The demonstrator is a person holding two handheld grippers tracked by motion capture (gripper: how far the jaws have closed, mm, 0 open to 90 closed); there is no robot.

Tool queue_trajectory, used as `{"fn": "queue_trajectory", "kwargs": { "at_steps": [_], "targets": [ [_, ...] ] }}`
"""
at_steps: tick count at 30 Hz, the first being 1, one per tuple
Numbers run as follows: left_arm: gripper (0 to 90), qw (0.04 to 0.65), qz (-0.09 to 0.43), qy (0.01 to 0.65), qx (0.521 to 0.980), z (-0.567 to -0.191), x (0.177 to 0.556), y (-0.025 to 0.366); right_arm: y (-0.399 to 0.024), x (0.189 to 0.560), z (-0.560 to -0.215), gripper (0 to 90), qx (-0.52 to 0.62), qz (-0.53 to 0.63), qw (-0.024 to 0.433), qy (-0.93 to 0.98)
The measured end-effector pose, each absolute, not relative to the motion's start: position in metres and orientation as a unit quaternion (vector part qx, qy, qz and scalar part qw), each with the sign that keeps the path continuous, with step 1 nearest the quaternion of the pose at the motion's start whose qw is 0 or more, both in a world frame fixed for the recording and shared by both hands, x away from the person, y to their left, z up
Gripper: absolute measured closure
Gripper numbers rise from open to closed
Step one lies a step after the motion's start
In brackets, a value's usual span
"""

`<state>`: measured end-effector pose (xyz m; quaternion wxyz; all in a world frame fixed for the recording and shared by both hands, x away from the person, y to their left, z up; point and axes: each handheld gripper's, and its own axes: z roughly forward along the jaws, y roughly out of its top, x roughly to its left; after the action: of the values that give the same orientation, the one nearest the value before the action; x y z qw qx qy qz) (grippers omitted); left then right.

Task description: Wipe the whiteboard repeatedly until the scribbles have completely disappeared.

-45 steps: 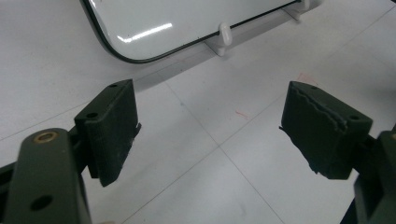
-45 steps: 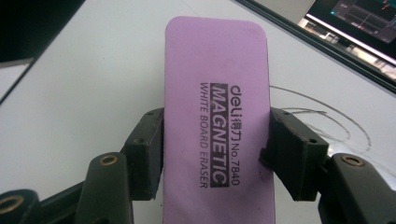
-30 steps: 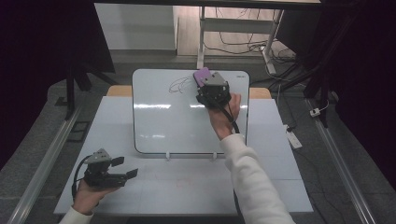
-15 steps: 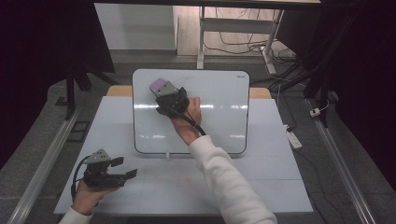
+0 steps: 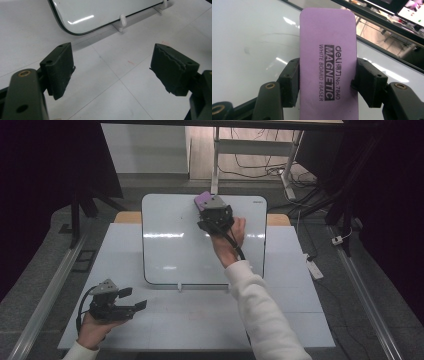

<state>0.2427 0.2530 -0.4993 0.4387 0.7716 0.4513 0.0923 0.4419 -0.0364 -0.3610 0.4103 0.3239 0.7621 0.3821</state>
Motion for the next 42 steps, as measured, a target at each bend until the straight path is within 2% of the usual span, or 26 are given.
{"fn": "queue_trajectory", "kwargs": {
  "at_steps": [2, 6, 11, 15, 16, 18, 22, 25, 33, 42],
  "targets": [
    [19.6, 0.437, 0.091, 0.450, 0.773, -0.500, 0.243, 0.253, -0.027, 0.440, -0.363, 40.5, 0.312, 0.379, 0.408, 0.770],
    [19.5, 0.438, 0.091, 0.451, 0.772, -0.500, 0.243, 0.254, 0.019, 0.426, -0.376, 40.5, 0.257, 0.366, 0.380, 0.810],
    [19.6, 0.438, 0.093, 0.453, 0.771, -0.500, 0.242, 0.255, 0.034, 0.415, -0.386, 40.5, 0.234, 0.359, 0.357, 0.830],
    [19.6, 0.437, 0.093, 0.452, 0.772, -0.500, 0.241, 0.255, 0.026, 0.416, -0.385, 40.5, 0.244, 0.362, 0.345, 0.831],
    [19.6, 0.437, 0.094, 0.453, 0.771, -0.500, 0.241, 0.255, 0.015, 0.419, -0.382, 40.5, 0.251, 0.357, 0.361, 0.824],
    [19.6, 0.438, 0.093, 0.453, 0.771, -0.500, 0.241, 0.255, 0.008, 0.421, -0.379, 40.4, 0.258, 0.359, 0.365, 0.819],
    [19.6, 0.437, 0.094, 0.453, 0.771, -0.500, 0.242, 0.255, -0.033, 0.435, -0.363, 40.4, 0.308, 0.362, 0.389, 0.790],
    [19.6, 0.437, 0.094, 0.452, 0.772, -0.499, 0.242, 0.254, -0.044, 0.439, -0.360, 40.4, 0.319, 0.361, 0.397, 0.781],
    [19.5, 0.436, 0.093, 0.452, 0.772, -0.500, 0.243, 0.254, -0.039, 0.435, -0.365, 40.4, 0.305, 0.355, 0.412, 0.781],
    [19.6, 0.439, 0.090, 0.455, 0.770, -0.500, 0.244, 0.252, -0.077, 0.418, -0.367, 40.4, 0.314, 0.398, 0.368, 0.779]
  ]
}}
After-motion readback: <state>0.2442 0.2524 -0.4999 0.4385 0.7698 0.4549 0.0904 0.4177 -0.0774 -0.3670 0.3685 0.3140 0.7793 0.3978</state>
